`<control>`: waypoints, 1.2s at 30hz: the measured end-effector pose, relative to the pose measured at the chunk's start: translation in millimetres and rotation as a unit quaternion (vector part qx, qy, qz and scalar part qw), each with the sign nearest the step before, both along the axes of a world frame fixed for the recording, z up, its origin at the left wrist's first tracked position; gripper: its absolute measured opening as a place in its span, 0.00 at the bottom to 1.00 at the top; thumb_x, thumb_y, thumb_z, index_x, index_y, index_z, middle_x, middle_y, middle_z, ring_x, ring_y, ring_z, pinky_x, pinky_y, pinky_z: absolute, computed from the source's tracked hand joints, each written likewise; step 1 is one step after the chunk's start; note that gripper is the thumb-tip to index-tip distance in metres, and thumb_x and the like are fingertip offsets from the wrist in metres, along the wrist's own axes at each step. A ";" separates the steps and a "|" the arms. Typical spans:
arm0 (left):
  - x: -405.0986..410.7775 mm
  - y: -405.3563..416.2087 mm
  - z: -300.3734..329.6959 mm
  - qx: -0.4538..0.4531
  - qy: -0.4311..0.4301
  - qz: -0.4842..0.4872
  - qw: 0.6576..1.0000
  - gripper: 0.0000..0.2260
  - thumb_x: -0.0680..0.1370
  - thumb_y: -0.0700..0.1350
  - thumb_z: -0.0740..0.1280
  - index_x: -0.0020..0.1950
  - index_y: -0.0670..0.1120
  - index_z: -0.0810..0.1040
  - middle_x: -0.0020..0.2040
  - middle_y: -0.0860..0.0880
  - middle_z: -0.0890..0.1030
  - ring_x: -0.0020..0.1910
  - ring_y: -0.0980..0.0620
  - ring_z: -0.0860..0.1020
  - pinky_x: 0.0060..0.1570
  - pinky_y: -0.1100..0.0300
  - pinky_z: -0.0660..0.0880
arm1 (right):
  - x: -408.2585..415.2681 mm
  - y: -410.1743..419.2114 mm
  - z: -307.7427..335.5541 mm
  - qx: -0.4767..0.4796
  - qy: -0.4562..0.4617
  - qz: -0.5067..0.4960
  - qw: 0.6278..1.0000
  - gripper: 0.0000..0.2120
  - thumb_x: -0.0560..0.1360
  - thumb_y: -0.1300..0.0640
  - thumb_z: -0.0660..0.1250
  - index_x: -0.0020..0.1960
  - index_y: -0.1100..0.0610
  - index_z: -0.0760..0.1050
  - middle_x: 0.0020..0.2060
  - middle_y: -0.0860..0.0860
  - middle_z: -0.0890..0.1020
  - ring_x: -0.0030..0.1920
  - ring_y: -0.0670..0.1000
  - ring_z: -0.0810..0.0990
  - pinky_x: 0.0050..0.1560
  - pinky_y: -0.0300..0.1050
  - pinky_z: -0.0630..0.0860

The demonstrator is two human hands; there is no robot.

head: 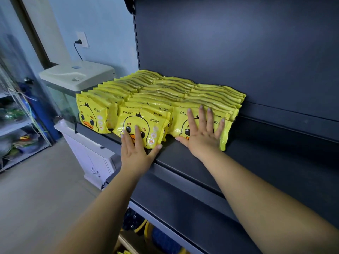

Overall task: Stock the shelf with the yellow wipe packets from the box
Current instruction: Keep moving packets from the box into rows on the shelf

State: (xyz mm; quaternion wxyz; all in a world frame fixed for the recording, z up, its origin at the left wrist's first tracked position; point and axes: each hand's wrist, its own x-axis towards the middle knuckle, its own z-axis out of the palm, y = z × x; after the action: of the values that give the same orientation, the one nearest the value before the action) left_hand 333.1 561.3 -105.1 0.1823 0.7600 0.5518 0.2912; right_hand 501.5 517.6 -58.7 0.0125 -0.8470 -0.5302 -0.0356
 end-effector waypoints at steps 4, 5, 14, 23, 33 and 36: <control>0.9 -2.3 3.5 -0.011 0.008 -0.002 1.000 0.47 0.67 0.75 0.47 0.75 0.47 0.39 0.75 0.38 0.40 0.75 0.43 0.40 0.72 0.54 0.39 | -5.2 -8.1 -0.3 0.010 0.003 0.011 1.000 0.42 0.72 0.28 0.45 0.62 0.47 0.17 0.66 0.52 0.21 0.69 0.56 0.23 0.63 0.65 0.26; 0.6 -4.0 4.3 -0.019 0.008 -0.004 1.000 0.43 0.71 0.69 0.54 0.75 0.47 0.39 0.75 0.39 0.39 0.75 0.44 0.39 0.72 0.54 0.39 | -5.8 -10.2 -0.3 0.015 0.005 0.015 1.000 0.42 0.72 0.28 0.45 0.63 0.47 0.18 0.67 0.52 0.22 0.69 0.55 0.23 0.63 0.65 0.26; -46.1 -66.9 -7.7 -0.070 -0.078 -0.052 0.993 0.35 0.77 0.58 0.57 0.75 0.52 0.38 0.76 0.47 0.35 0.75 0.50 0.40 0.72 0.55 0.47 | -40.2 -54.6 1.7 0.143 0.061 0.070 0.985 0.37 0.76 0.36 0.50 0.75 0.49 0.35 0.74 0.52 0.34 0.74 0.54 0.32 0.69 0.59 0.31; -154.9 -168.0 -50.2 -0.057 -0.032 0.011 0.998 0.27 0.80 0.50 0.57 0.75 0.44 0.49 0.77 0.47 0.49 0.75 0.53 0.46 0.65 0.71 0.41 | -157.0 -134.5 -81.2 0.271 0.081 0.232 0.931 0.24 0.72 0.45 0.55 0.61 0.58 0.72 0.63 0.60 0.75 0.66 0.59 0.66 0.61 0.68 0.62; -238.5 -275.4 -163.7 -0.220 0.015 0.067 0.973 0.18 0.80 0.49 0.58 0.66 0.41 0.72 0.66 0.41 0.73 0.70 0.46 0.65 0.67 0.56 0.60 | -203.5 -234.8 -188.3 -0.090 0.296 0.191 0.932 0.19 0.80 0.51 0.54 0.66 0.58 0.70 0.62 0.54 0.75 0.62 0.55 0.72 0.61 0.47 0.69; -248.6 -290.2 -194.5 -0.257 0.035 0.075 0.963 0.17 0.80 0.51 0.58 0.60 0.42 0.78 0.58 0.43 0.78 0.63 0.44 0.71 0.61 0.56 0.65 | -199.2 -255.9 -226.2 -0.165 0.321 0.145 0.921 0.17 0.80 0.50 0.55 0.60 0.59 0.74 0.54 0.54 0.80 0.57 0.55 0.77 0.53 0.47 0.73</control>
State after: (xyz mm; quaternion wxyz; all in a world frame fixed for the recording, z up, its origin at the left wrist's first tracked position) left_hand 84.5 271.0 -299.6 0.3299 0.6536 0.6695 0.1256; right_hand 302.2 261.7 -284.9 0.0470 -0.7168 -0.6130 0.3289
